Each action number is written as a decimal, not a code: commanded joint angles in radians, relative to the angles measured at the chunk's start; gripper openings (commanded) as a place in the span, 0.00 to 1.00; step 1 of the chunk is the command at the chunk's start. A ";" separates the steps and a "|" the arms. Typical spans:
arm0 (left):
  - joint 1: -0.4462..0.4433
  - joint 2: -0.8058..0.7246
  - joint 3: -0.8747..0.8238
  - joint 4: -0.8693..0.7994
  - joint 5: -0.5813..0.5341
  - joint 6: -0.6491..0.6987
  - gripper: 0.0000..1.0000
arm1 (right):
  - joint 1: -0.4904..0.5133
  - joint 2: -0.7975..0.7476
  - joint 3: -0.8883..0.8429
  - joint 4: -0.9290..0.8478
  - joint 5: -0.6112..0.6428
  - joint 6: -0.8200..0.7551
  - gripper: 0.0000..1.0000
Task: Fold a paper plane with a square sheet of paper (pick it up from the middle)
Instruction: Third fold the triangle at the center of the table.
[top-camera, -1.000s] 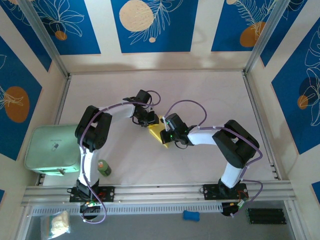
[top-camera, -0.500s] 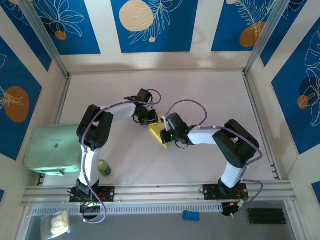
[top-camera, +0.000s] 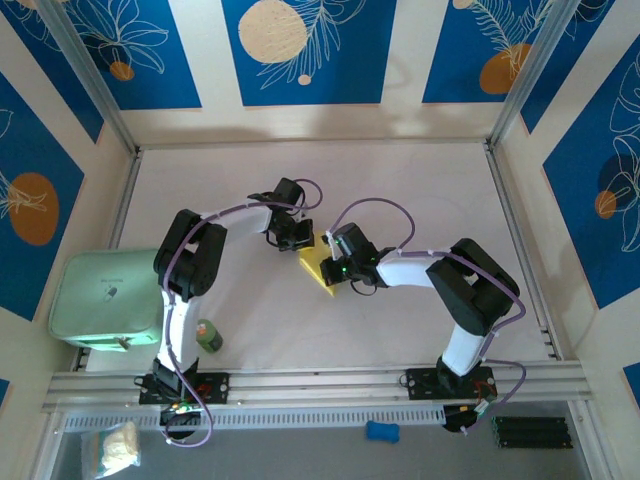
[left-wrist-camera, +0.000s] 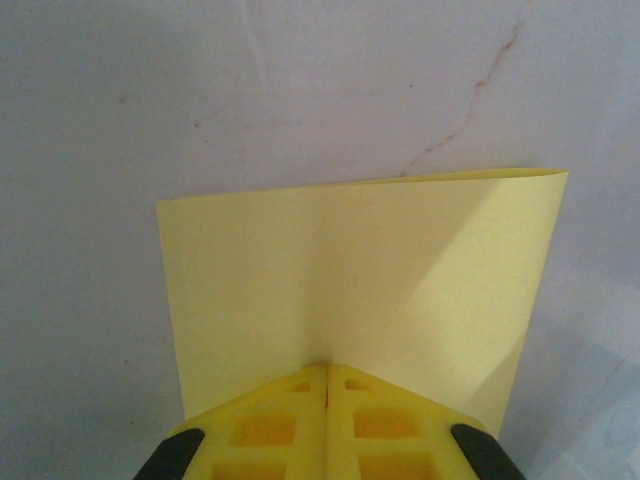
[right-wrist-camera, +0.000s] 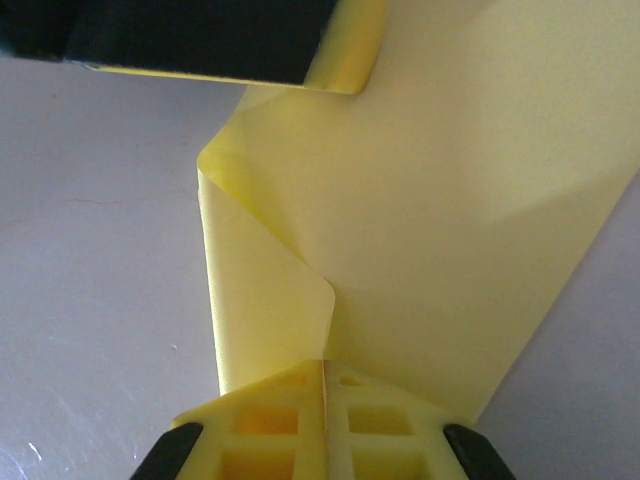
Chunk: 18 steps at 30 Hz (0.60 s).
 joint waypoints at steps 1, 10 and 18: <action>-0.006 0.044 0.002 -0.062 -0.016 0.021 0.06 | -0.006 0.008 0.027 -0.026 -0.017 -0.013 0.00; -0.006 0.047 -0.001 -0.061 -0.009 0.025 0.06 | -0.007 0.023 0.049 -0.050 -0.011 -0.020 0.00; -0.006 0.045 -0.002 -0.058 -0.007 0.022 0.06 | -0.007 0.032 0.053 -0.061 -0.011 -0.020 0.00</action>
